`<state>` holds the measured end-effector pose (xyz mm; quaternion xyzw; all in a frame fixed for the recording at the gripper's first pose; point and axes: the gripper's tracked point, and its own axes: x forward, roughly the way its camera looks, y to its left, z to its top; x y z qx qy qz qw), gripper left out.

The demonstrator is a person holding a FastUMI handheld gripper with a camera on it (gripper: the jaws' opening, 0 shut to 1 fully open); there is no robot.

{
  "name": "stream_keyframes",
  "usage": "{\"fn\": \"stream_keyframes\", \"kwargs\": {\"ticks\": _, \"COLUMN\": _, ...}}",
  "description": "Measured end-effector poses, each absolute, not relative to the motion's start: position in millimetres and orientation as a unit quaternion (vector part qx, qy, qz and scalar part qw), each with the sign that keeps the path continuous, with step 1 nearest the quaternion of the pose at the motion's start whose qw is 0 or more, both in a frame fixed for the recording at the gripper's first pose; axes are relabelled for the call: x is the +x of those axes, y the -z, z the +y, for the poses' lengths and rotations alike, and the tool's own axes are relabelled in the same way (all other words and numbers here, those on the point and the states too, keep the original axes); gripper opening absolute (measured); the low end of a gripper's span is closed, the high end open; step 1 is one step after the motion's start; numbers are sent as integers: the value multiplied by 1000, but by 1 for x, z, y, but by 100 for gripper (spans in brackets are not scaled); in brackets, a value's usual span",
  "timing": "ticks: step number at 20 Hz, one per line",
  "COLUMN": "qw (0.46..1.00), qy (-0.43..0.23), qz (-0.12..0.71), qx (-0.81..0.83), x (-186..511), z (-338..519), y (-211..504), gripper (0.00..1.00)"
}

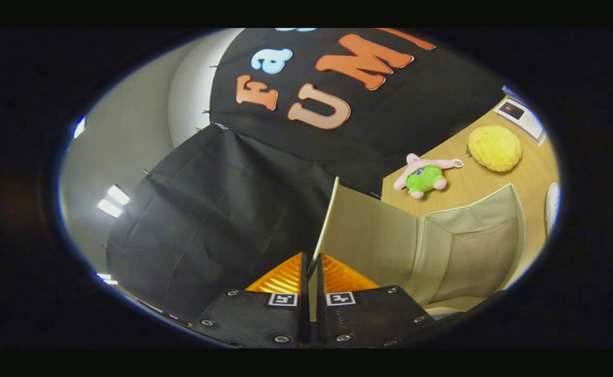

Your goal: Open the storage box then place both shoes into the box .Put the left shoe in first, then the right shoe, with the right side of both shoes facing outward in a uniform manner.

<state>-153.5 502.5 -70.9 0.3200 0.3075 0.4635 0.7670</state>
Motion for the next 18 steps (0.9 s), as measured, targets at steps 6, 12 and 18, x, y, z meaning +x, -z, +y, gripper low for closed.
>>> {"fn": "stream_keyframes", "kwargs": {"ticks": 6, "qw": 785, "qy": -471, "qz": 302, "qx": 266, "x": -170, "z": 535, "y": 76, "gripper": 30}}
{"fn": "stream_keyframes", "kwargs": {"ticks": 12, "qw": 816, "qy": -443, "qz": 289, "qx": 234, "x": -159, "z": 519, "y": 88, "gripper": 97}}
{"fn": "stream_keyframes", "kwargs": {"ticks": 18, "qw": 861, "qy": -390, "qz": 258, "qx": 202, "x": -121, "z": 466, "y": 94, "gripper": 98}}
